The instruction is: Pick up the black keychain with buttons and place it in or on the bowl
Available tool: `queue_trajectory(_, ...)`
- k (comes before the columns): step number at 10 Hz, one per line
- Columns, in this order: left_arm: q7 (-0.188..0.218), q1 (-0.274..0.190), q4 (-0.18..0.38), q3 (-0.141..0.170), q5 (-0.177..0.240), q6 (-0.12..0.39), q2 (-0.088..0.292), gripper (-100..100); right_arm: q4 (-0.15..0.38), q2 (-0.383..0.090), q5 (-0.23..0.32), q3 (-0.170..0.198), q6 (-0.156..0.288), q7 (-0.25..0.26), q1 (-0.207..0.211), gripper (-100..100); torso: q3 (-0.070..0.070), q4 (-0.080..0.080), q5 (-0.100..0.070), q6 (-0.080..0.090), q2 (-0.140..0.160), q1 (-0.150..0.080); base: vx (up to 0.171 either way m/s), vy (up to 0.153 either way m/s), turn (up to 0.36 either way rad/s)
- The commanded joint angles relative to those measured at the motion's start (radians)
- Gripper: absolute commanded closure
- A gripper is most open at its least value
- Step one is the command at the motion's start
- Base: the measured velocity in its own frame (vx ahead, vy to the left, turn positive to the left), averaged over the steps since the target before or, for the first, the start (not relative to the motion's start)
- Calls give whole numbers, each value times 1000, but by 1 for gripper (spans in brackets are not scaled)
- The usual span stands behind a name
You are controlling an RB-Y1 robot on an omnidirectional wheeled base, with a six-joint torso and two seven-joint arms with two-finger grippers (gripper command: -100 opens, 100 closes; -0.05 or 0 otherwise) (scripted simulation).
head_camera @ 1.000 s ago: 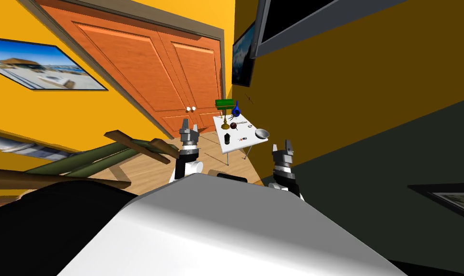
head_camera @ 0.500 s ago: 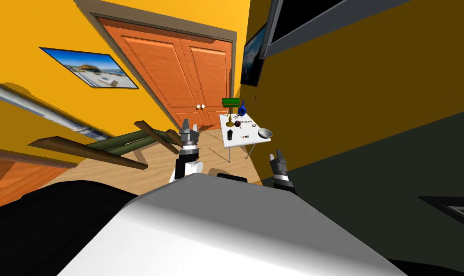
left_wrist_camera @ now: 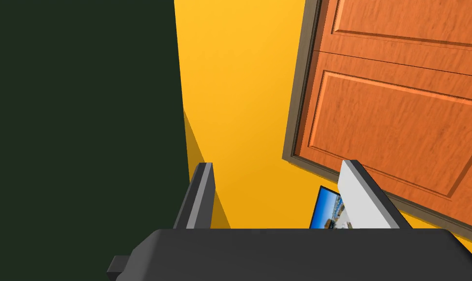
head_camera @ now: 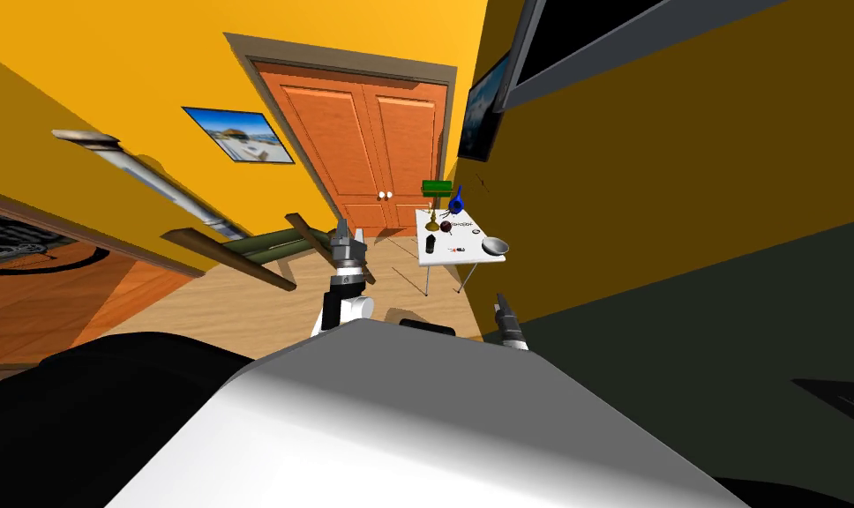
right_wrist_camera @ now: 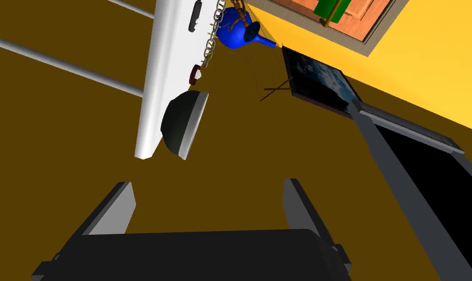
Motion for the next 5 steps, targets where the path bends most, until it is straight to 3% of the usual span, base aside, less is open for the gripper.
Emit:
queue_trajectory(1,0,0,0,0,0,0,0,0,32,-36,5,12,11,50,43,-100,0,0,0,0,0,0,-74,-21,240)
queue_trajectory(2,0,0,0,0,0,0,0,0,64,-69,9,22,16,77,74,-100,0,0,0,-1,0,0,-112,-28,366)
queue_trajectory(3,0,0,0,0,0,0,0,0,72,-70,9,22,16,98,74,-100,0,0,0,-1,1,0,-73,-19,136)
queue_trajectory(4,0,0,0,0,0,0,0,0,114,-106,14,33,21,128,105,-100,0,0,0,0,-1,0,-53,3,261)
queue_trajectory(5,0,0,0,0,0,0,0,0,114,-106,14,33,21,142,105,-100,-1,0,0,-1,-2,1,-38,7,138)
